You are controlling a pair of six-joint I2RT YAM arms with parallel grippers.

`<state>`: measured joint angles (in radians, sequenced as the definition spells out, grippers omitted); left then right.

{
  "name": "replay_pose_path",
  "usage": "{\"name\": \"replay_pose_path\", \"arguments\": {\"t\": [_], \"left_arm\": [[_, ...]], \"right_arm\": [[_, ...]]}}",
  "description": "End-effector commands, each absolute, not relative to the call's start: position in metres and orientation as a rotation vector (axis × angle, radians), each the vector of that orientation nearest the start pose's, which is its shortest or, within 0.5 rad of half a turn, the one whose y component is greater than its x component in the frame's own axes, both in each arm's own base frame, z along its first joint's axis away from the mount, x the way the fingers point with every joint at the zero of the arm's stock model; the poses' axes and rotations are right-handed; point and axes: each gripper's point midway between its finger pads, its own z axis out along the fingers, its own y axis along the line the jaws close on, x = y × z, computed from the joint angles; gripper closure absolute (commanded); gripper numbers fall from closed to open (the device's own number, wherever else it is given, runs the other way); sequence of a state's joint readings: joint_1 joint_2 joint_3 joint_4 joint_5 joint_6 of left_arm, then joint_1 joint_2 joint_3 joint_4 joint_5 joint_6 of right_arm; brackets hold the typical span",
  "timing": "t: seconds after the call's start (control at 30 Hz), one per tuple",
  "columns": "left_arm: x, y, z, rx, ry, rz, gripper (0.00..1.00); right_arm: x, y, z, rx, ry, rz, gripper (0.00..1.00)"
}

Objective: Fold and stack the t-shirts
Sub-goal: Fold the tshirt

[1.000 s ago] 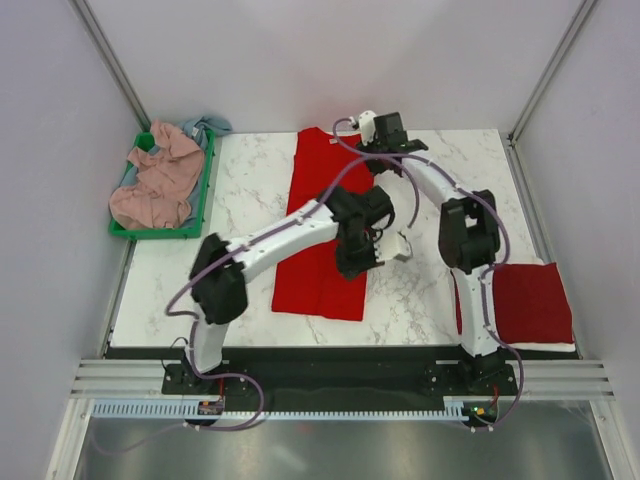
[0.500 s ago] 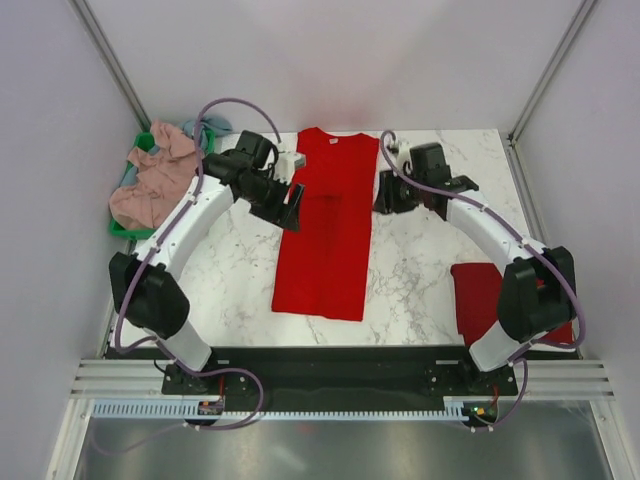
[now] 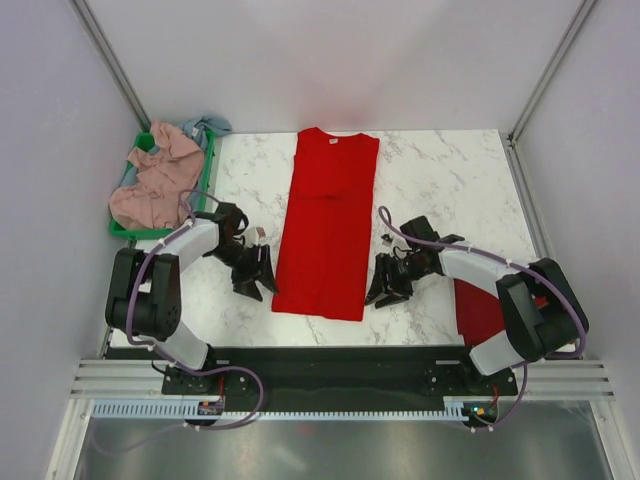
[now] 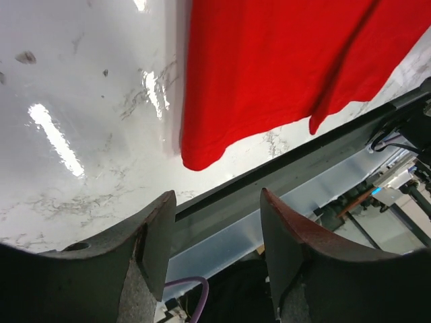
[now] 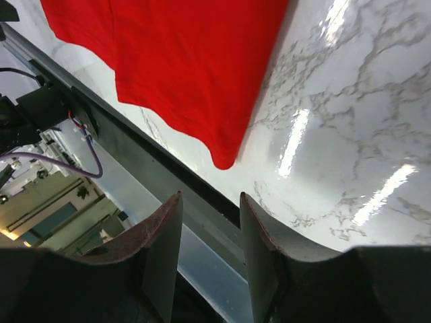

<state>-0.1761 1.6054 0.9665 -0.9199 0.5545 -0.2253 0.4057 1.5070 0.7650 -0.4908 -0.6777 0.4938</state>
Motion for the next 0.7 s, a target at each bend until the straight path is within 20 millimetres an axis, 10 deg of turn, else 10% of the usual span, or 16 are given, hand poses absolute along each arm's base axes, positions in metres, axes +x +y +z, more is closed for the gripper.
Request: {"name": "replay_pose_path", "arguments": {"t": [0.0, 0.67], "left_arm": [[0.205, -0.147, 0.055, -0.174, 3.082, -0.946, 0.41], [0.206, -0.149, 0.017, -0.241, 3.182, -0.962, 0.62]], "right_arm": [[0.177, 0.232, 0.060, -0.010, 2.909, 1.269, 0.53], [0.185, 0.232, 0.014, 0.111, 3.038, 1.106, 0.51]]}}
